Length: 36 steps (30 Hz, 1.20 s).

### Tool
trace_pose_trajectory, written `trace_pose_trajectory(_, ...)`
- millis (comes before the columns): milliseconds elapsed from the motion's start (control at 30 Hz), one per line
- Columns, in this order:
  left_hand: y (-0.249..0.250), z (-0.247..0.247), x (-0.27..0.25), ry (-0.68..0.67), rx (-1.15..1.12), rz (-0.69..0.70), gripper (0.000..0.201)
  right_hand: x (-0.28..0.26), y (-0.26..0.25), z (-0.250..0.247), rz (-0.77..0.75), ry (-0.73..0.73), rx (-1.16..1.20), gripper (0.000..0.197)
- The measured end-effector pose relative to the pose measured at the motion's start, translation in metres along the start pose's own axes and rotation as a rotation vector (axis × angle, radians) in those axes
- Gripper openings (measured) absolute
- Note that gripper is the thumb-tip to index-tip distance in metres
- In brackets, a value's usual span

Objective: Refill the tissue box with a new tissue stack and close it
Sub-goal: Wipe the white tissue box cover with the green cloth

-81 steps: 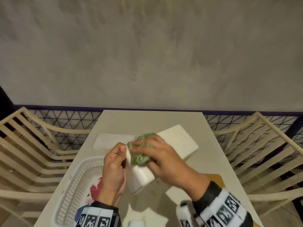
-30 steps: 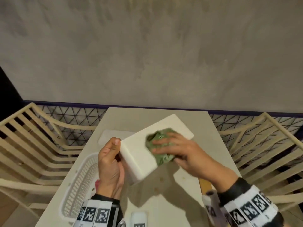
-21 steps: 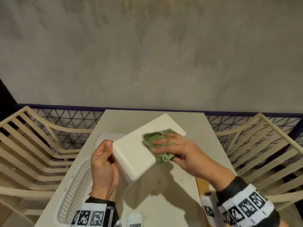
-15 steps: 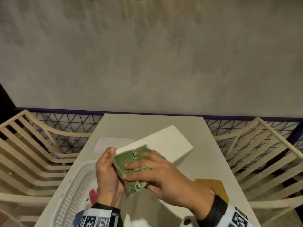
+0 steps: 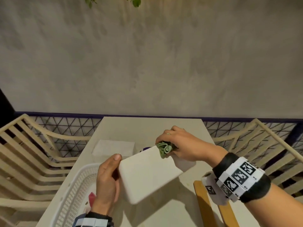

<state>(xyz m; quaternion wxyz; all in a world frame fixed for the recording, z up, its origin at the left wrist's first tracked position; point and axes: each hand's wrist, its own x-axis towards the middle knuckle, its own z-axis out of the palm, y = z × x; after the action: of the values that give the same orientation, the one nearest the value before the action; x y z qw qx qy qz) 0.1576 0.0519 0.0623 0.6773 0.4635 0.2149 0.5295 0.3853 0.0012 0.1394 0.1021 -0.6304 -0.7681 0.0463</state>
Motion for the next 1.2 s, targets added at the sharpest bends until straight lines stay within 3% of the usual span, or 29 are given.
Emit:
trace_pose_trajectory(100, -0.009, -0.008, 0.001, -0.281, 0.498, -0.097, 0.046, -0.001, -0.006, -0.011, -0.015, -0.066, -0.225, 0.032)
trace_pose_trajectory(200, -0.017, 0.007, 0.005, -0.460, 0.847, -0.159, 0.016, 0.004, -0.019, -0.011, -0.045, -0.136, -0.449, 0.033)
trace_pose_trajectory(267, -0.025, 0.021, 0.013, -0.402, 1.009, -0.112, 0.012, 0.009, -0.026, -0.004, -0.056, -0.151, -0.559, 0.035)
trace_pose_trajectory(333, -0.033, 0.030, 0.019, -0.269, 0.971, -0.093, 0.014, 0.012, -0.031, -0.001, -0.061, -0.116, -0.608, 0.034)
trace_pose_trajectory(400, -0.036, 0.033, 0.020, -0.157, 0.931, -0.079, 0.021, 0.013, -0.029, 0.005, -0.036, 0.004, -0.498, 0.034)
trace_pose_trajectory(500, -0.034, 0.034, 0.017, 0.019, 0.883, -0.077, 0.032, 0.006, -0.031, 0.026, -0.036, 0.248, -0.146, 0.033)
trace_pose_trajectory(567, -0.032, 0.035, 0.015, 0.096, 0.833, -0.080, 0.025, -0.008, -0.030, 0.053, -0.115, 0.334, -0.105, 0.037)
trace_pose_trajectory(633, -0.029, 0.038, 0.009, 0.135, 0.925, -0.080, 0.020, -0.028, -0.018, 0.069, -0.166, 0.384, -0.125, 0.040)
trace_pose_trajectory(733, -0.025, 0.049, -0.003, 0.143, 1.138, -0.029, 0.019, -0.026, 0.005, 0.059, 0.030, 0.553, -0.027, 0.043)
trace_pose_trajectory(800, -0.027, 0.056, -0.005, 0.154, 1.123, -0.046, 0.018, -0.011, -0.007, 0.054, 0.125, 0.630, 0.034, 0.042)
trace_pose_trajectory(933, -0.032, 0.048, 0.002, 0.206, 0.944, -0.123, 0.017, -0.020, -0.024, 0.077, -0.124, 0.509, -0.008, 0.040)
trace_pose_trajectory(1100, -0.033, 0.053, -0.011, 0.150, 0.984, -0.128, 0.019, -0.003, -0.010, 0.048, 0.154, 0.616, 0.046, 0.033)
trace_pose_trajectory(1200, -0.026, 0.043, -0.004, 0.219, 0.873, -0.134, 0.019, -0.006, -0.027, 0.070, -0.078, 0.532, -0.014, 0.036)
